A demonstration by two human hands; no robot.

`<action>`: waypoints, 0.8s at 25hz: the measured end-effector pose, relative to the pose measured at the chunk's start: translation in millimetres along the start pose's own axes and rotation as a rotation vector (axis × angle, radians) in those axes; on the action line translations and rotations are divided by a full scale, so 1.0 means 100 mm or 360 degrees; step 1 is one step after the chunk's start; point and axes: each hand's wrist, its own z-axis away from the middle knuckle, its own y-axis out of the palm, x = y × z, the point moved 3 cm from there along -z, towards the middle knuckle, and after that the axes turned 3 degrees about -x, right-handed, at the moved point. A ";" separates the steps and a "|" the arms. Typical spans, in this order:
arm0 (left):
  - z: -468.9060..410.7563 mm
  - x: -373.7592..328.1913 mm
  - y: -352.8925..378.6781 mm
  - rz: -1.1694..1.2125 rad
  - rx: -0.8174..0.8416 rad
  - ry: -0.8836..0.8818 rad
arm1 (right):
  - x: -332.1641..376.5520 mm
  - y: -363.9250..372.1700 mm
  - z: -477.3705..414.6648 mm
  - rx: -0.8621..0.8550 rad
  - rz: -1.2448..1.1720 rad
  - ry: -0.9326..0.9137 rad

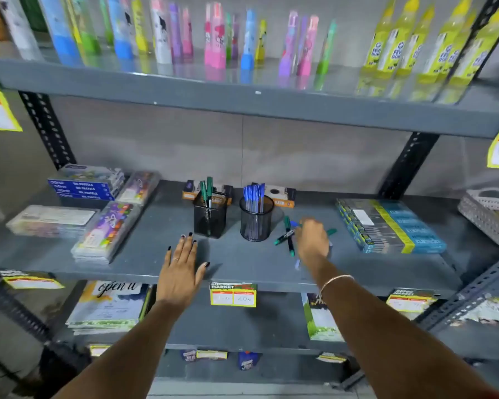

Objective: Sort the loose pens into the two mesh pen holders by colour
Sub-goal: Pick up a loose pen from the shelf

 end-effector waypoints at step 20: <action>-0.06 0.12 0.21 -0.0016 -0.0087 -0.0094 | 0.13 -0.05 -0.53 -0.0180 -0.0480 0.0345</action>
